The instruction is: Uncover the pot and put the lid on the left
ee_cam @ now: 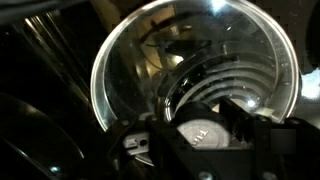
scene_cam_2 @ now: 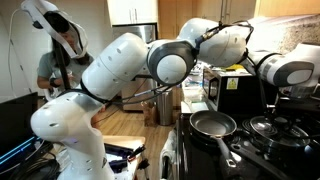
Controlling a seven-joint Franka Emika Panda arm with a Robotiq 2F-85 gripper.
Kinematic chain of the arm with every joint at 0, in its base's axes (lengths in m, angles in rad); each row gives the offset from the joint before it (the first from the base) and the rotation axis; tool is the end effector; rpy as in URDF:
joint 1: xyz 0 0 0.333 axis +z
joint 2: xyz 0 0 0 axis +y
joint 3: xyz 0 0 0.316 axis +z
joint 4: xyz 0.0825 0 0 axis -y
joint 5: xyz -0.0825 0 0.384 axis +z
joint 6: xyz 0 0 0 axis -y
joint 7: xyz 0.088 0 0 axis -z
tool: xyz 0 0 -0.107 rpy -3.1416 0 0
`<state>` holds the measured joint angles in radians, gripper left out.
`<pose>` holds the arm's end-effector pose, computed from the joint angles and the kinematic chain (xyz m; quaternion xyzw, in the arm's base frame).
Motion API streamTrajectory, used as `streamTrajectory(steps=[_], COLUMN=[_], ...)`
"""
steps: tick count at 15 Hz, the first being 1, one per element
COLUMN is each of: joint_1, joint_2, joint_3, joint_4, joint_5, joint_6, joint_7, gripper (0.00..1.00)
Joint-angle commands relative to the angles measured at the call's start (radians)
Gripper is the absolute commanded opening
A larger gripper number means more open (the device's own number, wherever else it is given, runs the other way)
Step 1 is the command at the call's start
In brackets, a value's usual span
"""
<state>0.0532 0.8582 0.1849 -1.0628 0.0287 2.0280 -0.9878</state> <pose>0.7688 0.1375 0.3328 -0.8367 -0.5383 -0.0853 0.0534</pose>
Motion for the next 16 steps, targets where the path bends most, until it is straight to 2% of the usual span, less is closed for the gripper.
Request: streamTrajectory(steps=[1,2,4,6,11,14,16], joint_1=[-0.022,-0.024,-0.022,-0.022,-0.013,-0.020,-0.011], joint_2=[-0.040,-0.047,-0.058,-0.075,-0.141,-0.171,-0.188], joint_3=[0.004,0.002,-0.011,-0.025,-0.097,-0.113,-0.139], joint_4=[-0.053,-0.053,-0.046,-0.043,-0.037,-0.049,-0.070], joint_5=[0.024,0.023,0.013,0.005,-0.035,-0.026,-0.001], joint_6=[0.012,0.007,-0.015,-0.039,-0.241,-0.342,-0.362], joint_7=[0.019,0.022,0.053,0.078,0.247,0.350,0.412], gripper=[0.87,0.94,1.00,1.00,1.00,1.00,1.00])
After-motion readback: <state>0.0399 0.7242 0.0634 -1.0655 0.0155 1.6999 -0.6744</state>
